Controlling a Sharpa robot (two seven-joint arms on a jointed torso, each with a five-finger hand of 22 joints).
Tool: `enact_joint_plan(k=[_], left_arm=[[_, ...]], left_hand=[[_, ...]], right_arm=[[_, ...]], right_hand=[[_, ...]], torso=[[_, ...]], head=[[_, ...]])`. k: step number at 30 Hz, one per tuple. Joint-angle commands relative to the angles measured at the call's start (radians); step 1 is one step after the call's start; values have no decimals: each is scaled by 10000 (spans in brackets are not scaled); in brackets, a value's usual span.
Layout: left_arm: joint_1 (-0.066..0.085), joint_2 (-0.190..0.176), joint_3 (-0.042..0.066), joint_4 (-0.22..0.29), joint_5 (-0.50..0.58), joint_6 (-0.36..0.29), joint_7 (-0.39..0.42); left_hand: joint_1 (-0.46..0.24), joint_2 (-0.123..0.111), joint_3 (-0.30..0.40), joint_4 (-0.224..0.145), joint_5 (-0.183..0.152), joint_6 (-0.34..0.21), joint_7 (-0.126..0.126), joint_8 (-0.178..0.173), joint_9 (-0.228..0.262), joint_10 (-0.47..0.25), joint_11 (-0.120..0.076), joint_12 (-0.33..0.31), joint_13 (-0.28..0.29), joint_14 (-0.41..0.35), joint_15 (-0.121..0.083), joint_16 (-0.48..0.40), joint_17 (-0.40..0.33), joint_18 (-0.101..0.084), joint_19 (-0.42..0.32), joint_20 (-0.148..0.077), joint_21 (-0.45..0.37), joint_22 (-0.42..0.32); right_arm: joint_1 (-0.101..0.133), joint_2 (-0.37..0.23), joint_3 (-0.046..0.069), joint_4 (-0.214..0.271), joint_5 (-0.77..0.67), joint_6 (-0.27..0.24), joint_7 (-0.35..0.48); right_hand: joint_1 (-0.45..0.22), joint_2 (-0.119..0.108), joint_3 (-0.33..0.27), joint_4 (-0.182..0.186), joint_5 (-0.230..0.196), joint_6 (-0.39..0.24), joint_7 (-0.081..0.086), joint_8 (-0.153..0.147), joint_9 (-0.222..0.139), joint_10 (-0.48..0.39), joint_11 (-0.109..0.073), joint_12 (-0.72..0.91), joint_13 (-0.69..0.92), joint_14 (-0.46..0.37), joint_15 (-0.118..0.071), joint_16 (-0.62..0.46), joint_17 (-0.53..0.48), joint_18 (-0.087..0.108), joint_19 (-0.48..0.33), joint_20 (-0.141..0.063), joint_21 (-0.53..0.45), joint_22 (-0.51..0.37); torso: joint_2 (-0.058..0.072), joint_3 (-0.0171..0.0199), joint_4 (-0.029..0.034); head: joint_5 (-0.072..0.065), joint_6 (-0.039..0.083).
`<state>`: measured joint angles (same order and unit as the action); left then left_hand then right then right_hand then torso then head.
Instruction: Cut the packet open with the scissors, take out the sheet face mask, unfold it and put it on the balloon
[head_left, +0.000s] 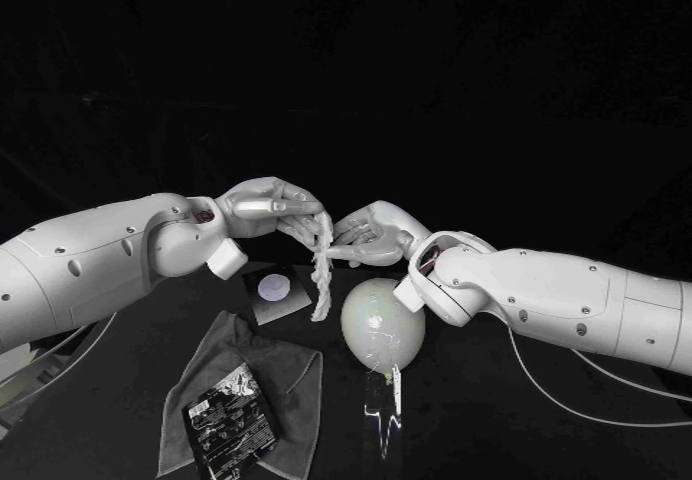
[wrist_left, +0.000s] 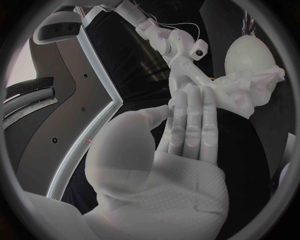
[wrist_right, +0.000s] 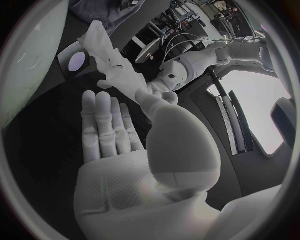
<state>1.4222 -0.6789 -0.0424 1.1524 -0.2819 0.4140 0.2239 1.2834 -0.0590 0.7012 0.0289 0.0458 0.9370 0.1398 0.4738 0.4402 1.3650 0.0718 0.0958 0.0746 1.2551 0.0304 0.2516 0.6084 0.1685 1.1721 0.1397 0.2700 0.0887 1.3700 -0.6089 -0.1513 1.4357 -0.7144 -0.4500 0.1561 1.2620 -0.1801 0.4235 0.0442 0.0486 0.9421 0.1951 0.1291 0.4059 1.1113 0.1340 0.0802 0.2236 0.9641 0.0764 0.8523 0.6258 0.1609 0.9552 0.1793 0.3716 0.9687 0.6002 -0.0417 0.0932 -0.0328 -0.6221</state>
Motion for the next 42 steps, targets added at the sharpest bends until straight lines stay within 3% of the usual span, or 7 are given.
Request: enact_joint_plan(k=[1,11,29,33,36,37,42], left_arm=[[26,-2,16,26,-12,151,66],[26,-32,16,38,-46,174,49],[26,-29,14,111,-132,248,-19],[27,-36,13,123,-164,257,-26],[27,-36,13,119,-179,265,-26],[27,-36,13,118,-181,266,-26],[26,-38,13,104,-205,251,-26]], left_hand=[[108,0,167,-184,34,15,-26,68,548,88,-16,38,11,0,-52,49,10,129,32,-8,55,13],[109,-1,166,-185,34,14,-25,69,551,88,-16,38,11,-1,-52,49,12,129,31,-8,56,14],[113,-3,163,-186,33,11,-25,72,566,89,-16,39,13,-3,-52,52,21,128,27,-9,63,17],[113,-3,163,-186,33,11,-25,72,566,89,-16,39,13,-3,-52,52,21,128,27,-9,63,17],[113,-3,163,-186,33,11,-25,72,566,89,-16,39,13,-3,-52,52,21,128,27,-9,63,17],[113,-3,163,-186,33,11,-25,72,566,89,-16,39,13,-3,-52,52,21,128,27,-9,63,17],[113,-3,163,-186,33,11,-25,72,566,89,-16,39,13,-3,-52,52,21,128,27,-9,63,17]], right_arm=[[3,-106,2,131,-200,319,47],[2,-333,-2,358,-321,340,26],[-3,-271,-3,449,-145,-196,325],[-6,-264,-3,464,-98,-356,418],[-7,-284,-3,481,-99,-487,494],[-8,-291,-3,486,-111,-509,507],[-10,-349,-3,524,-247,-606,549]], right_hand=[[82,-33,-91,8,2,98,-3,48,-15,99,-13,62,-22,-50,-25,44,-19,184,54,9,-49,1],[110,-175,-333,26,12,95,66,-8,-72,69,44,47,-169,-276,39,61,-95,158,18,41,-86,3],[40,-32,-577,247,13,367,-34,77,-92,390,-57,245,-258,-245,-30,289,-151,192,122,18,11,106],[223,287,-433,314,3,615,-216,195,-75,721,-223,432,-236,-96,-158,486,-143,219,229,-58,124,201],[632,656,-117,222,-9,1112,-508,487,20,1289,-510,756,-130,192,-384,809,-78,244,416,-225,345,380],[646,674,-104,219,-6,1124,-517,494,23,1301,-519,763,-127,199,-389,817,-76,244,421,-230,351,385],[1026,848,150,-73,-7,1751,-972,1071,275,2022,-917,1303,177,730,-748,1490,127,220,742,-587,961,934]], torso=[[-2,-2,-2],[-2,5,-6],[-6,4,10],[0,2,4],[4,1,-4],[4,1,-5],[1,5,-3]], head=[[15,-13],[45,-36],[70,-76],[74,-68],[69,-78],[69,-80],[77,-78]])
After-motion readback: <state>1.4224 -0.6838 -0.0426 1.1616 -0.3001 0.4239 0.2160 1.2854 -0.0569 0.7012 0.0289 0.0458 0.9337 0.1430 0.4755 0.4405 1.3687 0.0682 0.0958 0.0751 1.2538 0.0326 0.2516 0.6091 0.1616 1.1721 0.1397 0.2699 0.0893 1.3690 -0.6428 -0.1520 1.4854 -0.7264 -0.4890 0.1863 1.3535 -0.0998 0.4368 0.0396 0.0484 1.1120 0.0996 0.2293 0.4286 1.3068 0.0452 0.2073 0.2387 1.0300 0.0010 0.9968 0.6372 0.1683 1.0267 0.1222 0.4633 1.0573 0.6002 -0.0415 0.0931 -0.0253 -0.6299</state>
